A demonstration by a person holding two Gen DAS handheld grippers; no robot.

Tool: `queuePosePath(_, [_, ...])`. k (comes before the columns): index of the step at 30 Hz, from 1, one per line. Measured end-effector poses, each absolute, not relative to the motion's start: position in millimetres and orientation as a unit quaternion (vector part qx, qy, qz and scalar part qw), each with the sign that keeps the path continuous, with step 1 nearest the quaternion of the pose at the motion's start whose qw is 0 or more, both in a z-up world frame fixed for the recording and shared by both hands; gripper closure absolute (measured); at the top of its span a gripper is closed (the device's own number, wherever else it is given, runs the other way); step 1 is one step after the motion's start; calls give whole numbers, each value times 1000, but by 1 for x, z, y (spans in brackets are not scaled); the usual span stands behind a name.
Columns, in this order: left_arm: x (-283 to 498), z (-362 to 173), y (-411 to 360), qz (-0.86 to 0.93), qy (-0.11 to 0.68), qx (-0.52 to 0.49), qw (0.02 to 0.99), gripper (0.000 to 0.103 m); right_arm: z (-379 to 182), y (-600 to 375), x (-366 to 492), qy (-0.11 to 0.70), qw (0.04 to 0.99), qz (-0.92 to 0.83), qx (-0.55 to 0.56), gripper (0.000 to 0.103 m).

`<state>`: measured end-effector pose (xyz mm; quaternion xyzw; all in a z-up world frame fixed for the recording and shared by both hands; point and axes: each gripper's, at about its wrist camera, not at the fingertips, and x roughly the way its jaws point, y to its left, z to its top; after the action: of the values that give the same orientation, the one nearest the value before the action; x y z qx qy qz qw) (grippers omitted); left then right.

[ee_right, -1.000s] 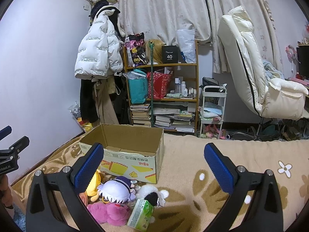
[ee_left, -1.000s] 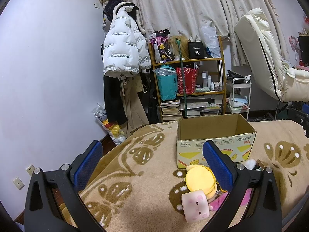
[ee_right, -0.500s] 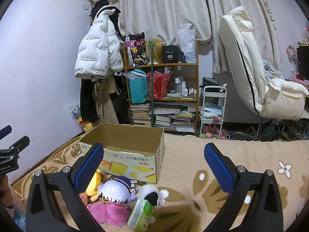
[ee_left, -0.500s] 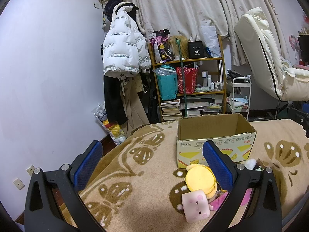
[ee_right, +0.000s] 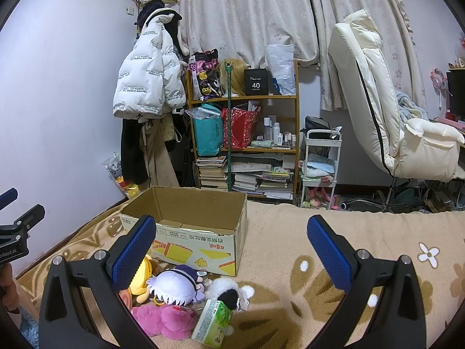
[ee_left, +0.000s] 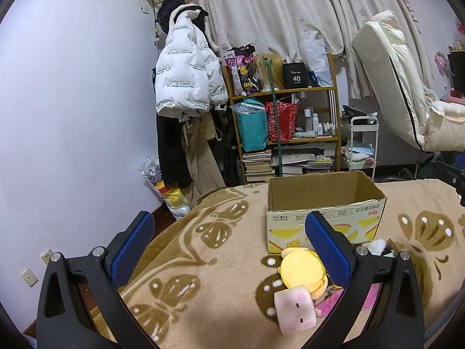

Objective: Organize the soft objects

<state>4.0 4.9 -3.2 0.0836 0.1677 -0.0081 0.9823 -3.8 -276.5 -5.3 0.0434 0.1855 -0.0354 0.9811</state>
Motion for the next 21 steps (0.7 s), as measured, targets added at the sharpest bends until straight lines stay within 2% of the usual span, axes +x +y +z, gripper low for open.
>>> queuePosePath(21, [4, -3, 4, -8, 167, 86, 982, 1, -4, -278, -4, 185, 981, -35, 43, 0])
